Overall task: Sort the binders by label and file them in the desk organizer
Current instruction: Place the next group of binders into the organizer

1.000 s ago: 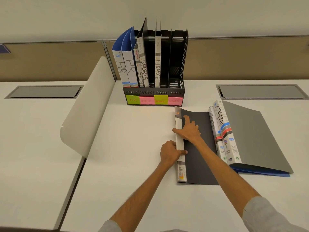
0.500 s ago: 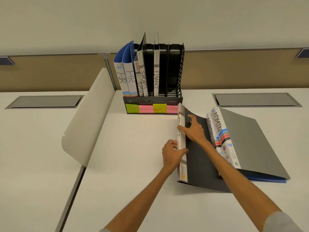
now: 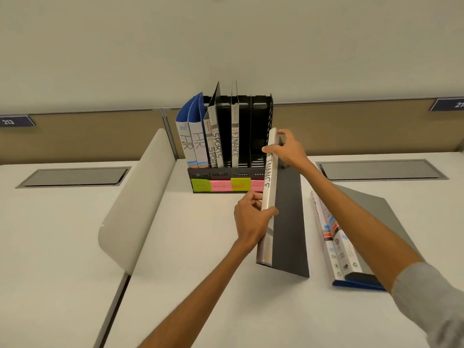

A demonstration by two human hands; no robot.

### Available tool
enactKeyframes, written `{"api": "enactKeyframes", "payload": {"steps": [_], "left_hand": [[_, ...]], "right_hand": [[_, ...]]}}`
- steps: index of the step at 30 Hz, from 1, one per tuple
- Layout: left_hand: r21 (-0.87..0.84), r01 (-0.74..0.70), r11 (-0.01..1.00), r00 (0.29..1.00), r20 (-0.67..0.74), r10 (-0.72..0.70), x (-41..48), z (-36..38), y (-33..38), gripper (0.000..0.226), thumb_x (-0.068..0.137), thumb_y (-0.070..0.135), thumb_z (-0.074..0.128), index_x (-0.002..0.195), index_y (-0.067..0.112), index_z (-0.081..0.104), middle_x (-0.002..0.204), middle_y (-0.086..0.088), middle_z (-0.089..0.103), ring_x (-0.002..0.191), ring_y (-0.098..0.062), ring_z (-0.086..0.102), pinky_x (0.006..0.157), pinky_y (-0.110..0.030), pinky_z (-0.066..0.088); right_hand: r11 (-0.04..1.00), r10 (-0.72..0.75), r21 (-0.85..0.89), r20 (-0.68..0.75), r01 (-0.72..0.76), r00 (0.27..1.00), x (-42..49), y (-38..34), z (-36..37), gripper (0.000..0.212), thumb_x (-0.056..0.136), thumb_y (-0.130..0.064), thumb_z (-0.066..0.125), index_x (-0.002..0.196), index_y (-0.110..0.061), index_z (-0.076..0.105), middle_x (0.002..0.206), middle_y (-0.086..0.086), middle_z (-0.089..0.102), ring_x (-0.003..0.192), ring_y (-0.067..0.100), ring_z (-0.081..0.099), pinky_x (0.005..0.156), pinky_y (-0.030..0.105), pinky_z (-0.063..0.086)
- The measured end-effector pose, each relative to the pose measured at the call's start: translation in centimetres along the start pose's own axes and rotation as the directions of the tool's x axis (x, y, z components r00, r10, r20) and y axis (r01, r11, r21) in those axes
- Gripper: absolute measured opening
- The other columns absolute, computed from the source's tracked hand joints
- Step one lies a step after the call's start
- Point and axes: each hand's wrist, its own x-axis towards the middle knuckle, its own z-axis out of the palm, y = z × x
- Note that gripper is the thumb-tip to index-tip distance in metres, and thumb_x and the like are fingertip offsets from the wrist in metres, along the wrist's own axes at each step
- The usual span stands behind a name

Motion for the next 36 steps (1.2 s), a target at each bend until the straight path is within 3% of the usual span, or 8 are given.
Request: {"api": "enactKeyframes", "payload": {"steps": [5,8,12,17,22,25,30,36], "left_hand": [[0.027,-0.135,0.990,0.988,-0.078,0.137,-0.2,-1.3,1.6,0.038,0.064,0.030,0.082,0.088,0.034,0.053,0.081,0.023,0.062,0.072,-0.006,0.067,0.066,-0.021,0.058],[0.027,-0.229,0.973,0.956,-0.181,0.230,-0.3,-2.0,3.1,0.038,0.060,0.032,0.077,0.079,0.045,0.048,0.075,0.028,0.062,0.068,-0.001,0.063,0.060,-0.020,0.055],[0.070,-0.337,0.939,0.904,-0.255,0.343,0.5,-3.3,4.7,0.034,0.060,0.041,0.073,0.082,0.038,0.047,0.070,0.027,0.058,0.070,0.001,0.062,0.057,-0.013,0.050],[0.105,-0.399,0.911,0.870,-0.269,0.413,1.6,-4.1,5.2,0.035,0.064,0.046,0.073,0.088,0.032,0.051,0.078,0.025,0.060,0.068,-0.001,0.063,0.060,-0.021,0.056],[0.145,-0.433,0.890,0.840,-0.294,0.457,3.1,-4.3,6.0,0.043,0.072,0.036,0.079,0.093,0.046,0.043,0.081,0.036,0.054,0.073,0.004,0.062,0.062,-0.020,0.055],[0.144,-0.440,0.886,0.837,-0.290,0.463,4.3,-4.4,6.6,0.042,0.074,0.042,0.080,0.096,0.045,0.044,0.084,0.038,0.052,0.076,0.009,0.060,0.061,-0.011,0.050],[0.175,-0.409,0.895,0.865,-0.237,0.442,7.2,-4.1,6.1,0.046,0.074,0.049,0.079,0.106,0.031,0.051,0.098,0.027,0.055,0.078,0.013,0.057,0.063,-0.013,0.051],[0.219,-0.344,0.913,0.907,-0.174,0.384,11.2,-3.7,4.3,0.044,0.082,0.051,0.070,0.120,0.034,0.054,0.120,0.016,0.060,0.083,0.013,0.056,0.068,-0.009,0.045]], "right_hand": [[0.989,-0.121,-0.096,-0.102,0.111,0.987,-0.1,-5.3,-1.8,0.064,0.079,-0.031,0.075,0.133,-0.015,0.046,0.124,0.012,0.061,0.103,0.029,0.063,0.075,0.043,0.061],[0.957,-0.282,-0.125,-0.181,0.262,0.942,-1.0,-9.0,-2.9,0.062,0.074,-0.028,0.076,0.129,-0.014,0.051,0.109,0.006,0.066,0.090,0.021,0.066,0.066,0.027,0.056],[0.918,-0.396,-0.114,-0.267,0.379,0.879,-2.6,-13.4,-4.1,0.065,0.070,-0.030,0.077,0.128,-0.016,0.053,0.100,0.001,0.067,0.083,0.014,0.064,0.074,0.029,0.056],[0.885,-0.459,-0.074,-0.293,0.459,0.838,-3.7,-16.1,-4.8,0.060,0.067,-0.026,0.078,0.122,-0.016,0.057,0.094,-0.004,0.064,0.084,0.011,0.065,0.067,0.030,0.060],[0.835,-0.524,-0.045,-0.372,0.548,0.767,-4.0,-18.0,-5.4,0.056,0.062,-0.026,0.077,0.115,-0.018,0.061,0.095,-0.012,0.064,0.086,0.003,0.064,0.073,0.023,0.058],[0.802,-0.539,0.020,-0.408,0.597,0.737,-3.8,-18.8,-5.6,0.052,0.063,-0.023,0.076,0.112,-0.017,0.061,0.095,-0.015,0.062,0.089,0.004,0.064,0.065,0.032,0.061],[0.748,-0.553,0.066,-0.488,0.660,0.675,-2.8,-18.5,-4.8,0.045,0.067,-0.015,0.074,0.110,-0.016,0.061,0.098,-0.010,0.063,0.094,0.007,0.066,0.063,0.027,0.060],[0.708,-0.486,0.207,-0.551,0.676,0.678,0.1,-16.2,-2.9,0.044,0.075,-0.002,0.071,0.116,-0.011,0.057,0.107,0.007,0.067,0.101,0.018,0.067,0.070,0.032,0.062]]}}
